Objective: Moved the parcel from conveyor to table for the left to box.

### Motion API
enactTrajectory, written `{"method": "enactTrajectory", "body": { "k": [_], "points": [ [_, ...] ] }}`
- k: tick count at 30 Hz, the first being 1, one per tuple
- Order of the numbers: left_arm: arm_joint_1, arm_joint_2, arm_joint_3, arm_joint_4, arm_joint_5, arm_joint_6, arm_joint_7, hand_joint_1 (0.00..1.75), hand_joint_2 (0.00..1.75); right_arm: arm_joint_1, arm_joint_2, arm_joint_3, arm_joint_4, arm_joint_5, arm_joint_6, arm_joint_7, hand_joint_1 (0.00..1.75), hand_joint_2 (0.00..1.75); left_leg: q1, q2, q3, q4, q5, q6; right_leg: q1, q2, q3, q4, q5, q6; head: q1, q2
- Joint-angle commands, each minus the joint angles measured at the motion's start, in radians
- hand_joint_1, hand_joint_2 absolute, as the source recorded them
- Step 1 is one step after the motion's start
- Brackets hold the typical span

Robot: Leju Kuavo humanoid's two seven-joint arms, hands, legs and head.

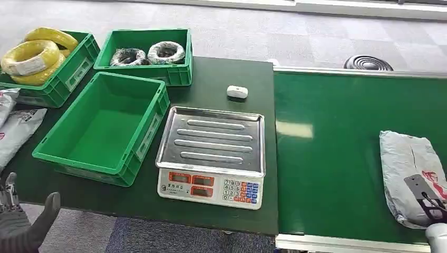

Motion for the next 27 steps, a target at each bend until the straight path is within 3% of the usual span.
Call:
{"method": "enactTrajectory", "body": {
  "k": [1,2,23,27],
  "points": [
    [0.012,-0.005,0.028,0.012,-0.014,-0.021,0.006,0.00,1.75,-0.047,0.058,0.021,0.100,-0.025,0.016,-0.008,1.50,1.75,-0.001,0.004,0.002,-0.003,0.001,0.001,0.000,0.002,0.000,-0.002,0.002,-0.002,0.000,0.000],
    [0.014,-0.009,0.035,0.006,-0.019,-0.027,0.010,0.00,1.75,-0.053,0.061,0.021,0.103,-0.028,0.018,-0.009,1.75,1.75,-0.002,0.005,0.002,-0.004,0.002,0.001,-0.001,0.003,-0.001,-0.003,0.003,-0.003,0.000,0.000],
    [0.009,-0.047,0.083,0.008,-0.026,-0.092,0.001,0.00,1.75,-0.141,0.061,0.034,0.110,-0.026,-0.014,-0.009,1.75,1.75,-0.001,0.004,0.001,-0.002,0.001,0.001,-0.001,0.003,-0.001,0.000,0.001,-0.002,0.000,0.000],
    [0.017,-0.041,0.074,0.012,-0.015,-0.085,-0.015,0.00,1.75,-0.216,0.047,0.050,0.040,-0.016,-0.065,-0.049,1.75,1.75,-0.002,0.006,0.000,-0.001,0.001,0.001,-0.002,0.005,-0.003,0.001,0.002,-0.002,0.000,0.000]
  ]
}}
